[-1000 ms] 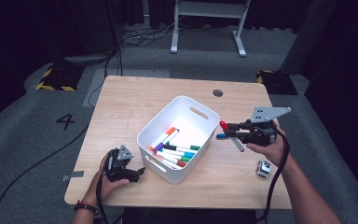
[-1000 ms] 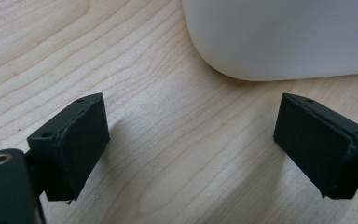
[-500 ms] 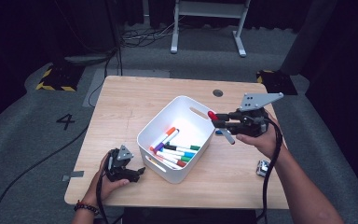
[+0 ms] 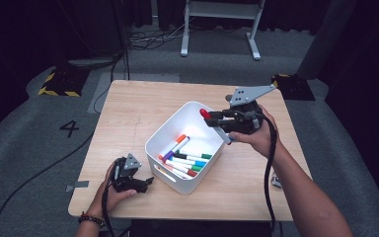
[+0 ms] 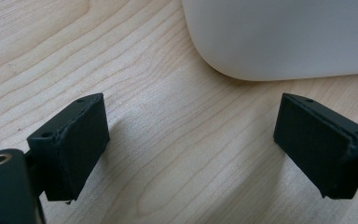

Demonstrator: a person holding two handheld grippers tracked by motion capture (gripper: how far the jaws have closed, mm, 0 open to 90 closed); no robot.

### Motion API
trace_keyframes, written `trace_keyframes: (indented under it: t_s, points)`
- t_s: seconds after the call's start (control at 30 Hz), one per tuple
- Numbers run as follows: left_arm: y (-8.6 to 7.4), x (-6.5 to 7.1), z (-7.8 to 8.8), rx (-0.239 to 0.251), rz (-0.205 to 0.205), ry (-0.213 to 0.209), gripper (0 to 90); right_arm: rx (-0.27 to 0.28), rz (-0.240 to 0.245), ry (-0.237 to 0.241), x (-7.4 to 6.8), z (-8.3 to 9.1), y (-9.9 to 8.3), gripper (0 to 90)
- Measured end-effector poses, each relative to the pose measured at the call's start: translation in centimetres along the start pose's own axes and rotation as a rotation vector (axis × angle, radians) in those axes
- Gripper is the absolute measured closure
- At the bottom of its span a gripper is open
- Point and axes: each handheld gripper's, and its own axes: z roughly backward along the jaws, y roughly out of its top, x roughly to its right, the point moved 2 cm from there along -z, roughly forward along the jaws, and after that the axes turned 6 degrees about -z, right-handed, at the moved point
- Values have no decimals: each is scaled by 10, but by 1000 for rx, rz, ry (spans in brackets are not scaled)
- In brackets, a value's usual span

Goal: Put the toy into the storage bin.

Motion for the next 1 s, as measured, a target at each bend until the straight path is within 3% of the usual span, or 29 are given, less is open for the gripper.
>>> trace_keyframes:
  t_s: [0.37,0.7,0.93,1.0]
  points:
    - [0,0,0,-2,-2,-1,103,-68,-48,18,-4,-51,8,746]
    - [0,0,0,0,0,-1,103,-215,-112,17,1,-94,-12,746]
    - [0,0,0,-1,0,-2,103,-334,-122,26,-4,-116,-27,746]
    - [0,0,0,-1,1,-6,103,-360,-102,30,-7,-124,-30,746]
